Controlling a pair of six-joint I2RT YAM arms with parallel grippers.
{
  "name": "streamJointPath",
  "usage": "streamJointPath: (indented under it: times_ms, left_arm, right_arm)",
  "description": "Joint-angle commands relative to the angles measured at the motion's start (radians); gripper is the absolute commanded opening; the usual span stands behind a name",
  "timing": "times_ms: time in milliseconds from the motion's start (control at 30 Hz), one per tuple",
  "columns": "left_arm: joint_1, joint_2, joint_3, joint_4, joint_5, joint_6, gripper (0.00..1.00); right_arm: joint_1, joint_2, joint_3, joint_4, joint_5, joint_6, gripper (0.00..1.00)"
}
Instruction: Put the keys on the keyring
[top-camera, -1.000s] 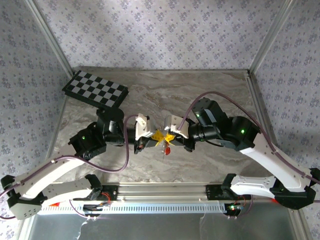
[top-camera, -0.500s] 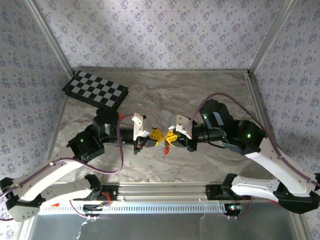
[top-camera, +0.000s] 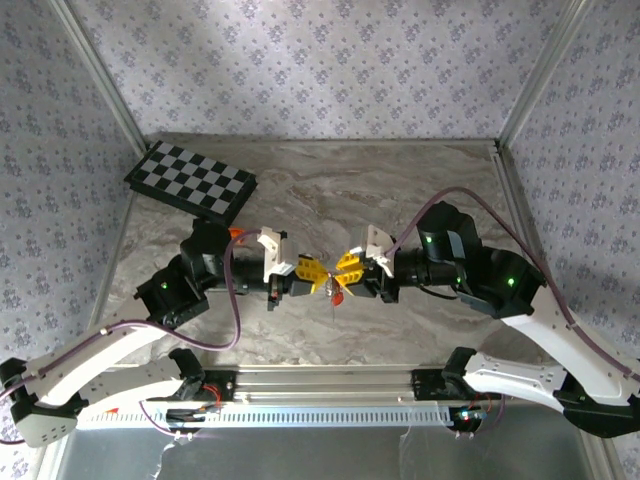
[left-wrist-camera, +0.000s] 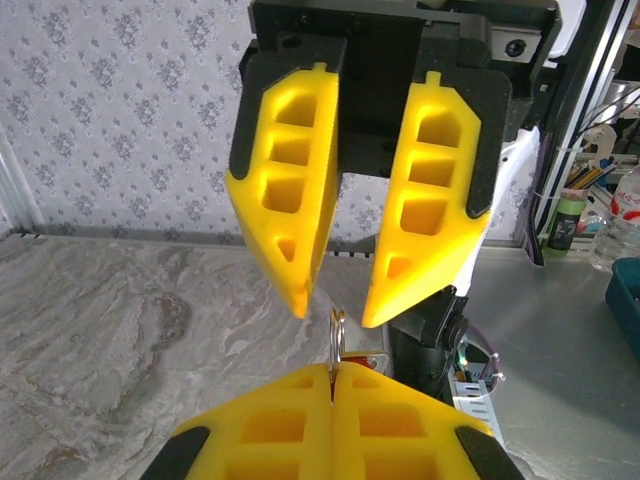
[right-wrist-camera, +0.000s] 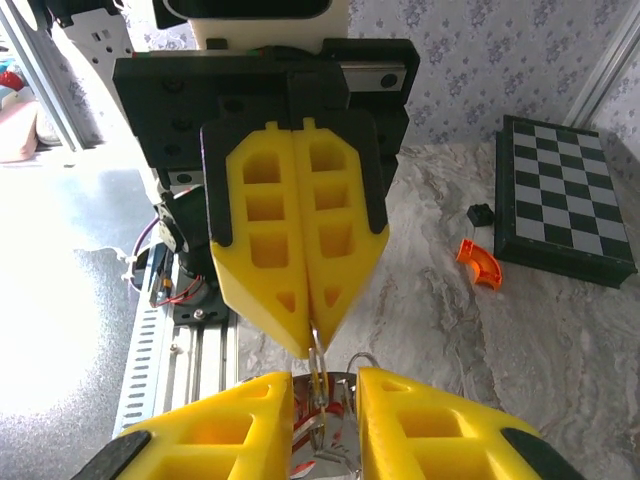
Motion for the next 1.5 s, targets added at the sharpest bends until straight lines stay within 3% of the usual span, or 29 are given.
streamJointPath:
  times_ms: [0, 333, 600, 767, 867, 1000, 1067, 1200, 1467]
  left_arm:
    - [-0.004, -0.023, 0.010, 0.075, 0.032, -0.014, 0.00]
    - [-0.004, -0.028, -0.015, 0.161, 0.048, -0.048, 0.00]
    - [-0.004, -0.022, -0.024, 0.175, 0.044, -0.057, 0.00]
    - [-0.004, -0.012, 0.010, 0.037, -0.028, 0.014, 0.00]
    - [-0.003, 0.006, 0.046, -0.057, -0.058, 0.062, 0.13]
    - [-0.004, 0.031, 0.086, -0.149, -0.083, 0.097, 0.15]
    - [-0.004, 0.037, 0.094, -0.168, -0.088, 0.109, 0.14]
    - [-0.004, 0.049, 0.098, -0.164, -0.082, 0.114, 0.00]
    - [-0.002, 0.041, 0.072, -0.080, -0.045, 0.064, 0.00]
  right_arm:
    - [-0.004, -0.001, -0.013, 0.038, -0.023, 0.022, 0.24]
    - [-0.004, 0.003, -0.014, 0.048, -0.034, 0.032, 0.25]
    - [-0.004, 0.002, -0.025, 0.049, -0.027, 0.024, 0.00]
    - [-0.004, 0.050, 0.039, -0.035, 0.001, -0.026, 0.00]
    - [0.011, 0.106, 0.113, -0.147, 0.040, -0.082, 0.00]
    - [0.030, 0.143, 0.159, -0.220, 0.072, -0.123, 0.00]
    - [0.031, 0.151, 0.177, -0.235, 0.067, -0.132, 0.00]
    - [0.038, 0.166, 0.194, -0.251, 0.072, -0.136, 0.00]
    - [0.050, 0.151, 0.180, -0.239, 0.086, -0.123, 0.00]
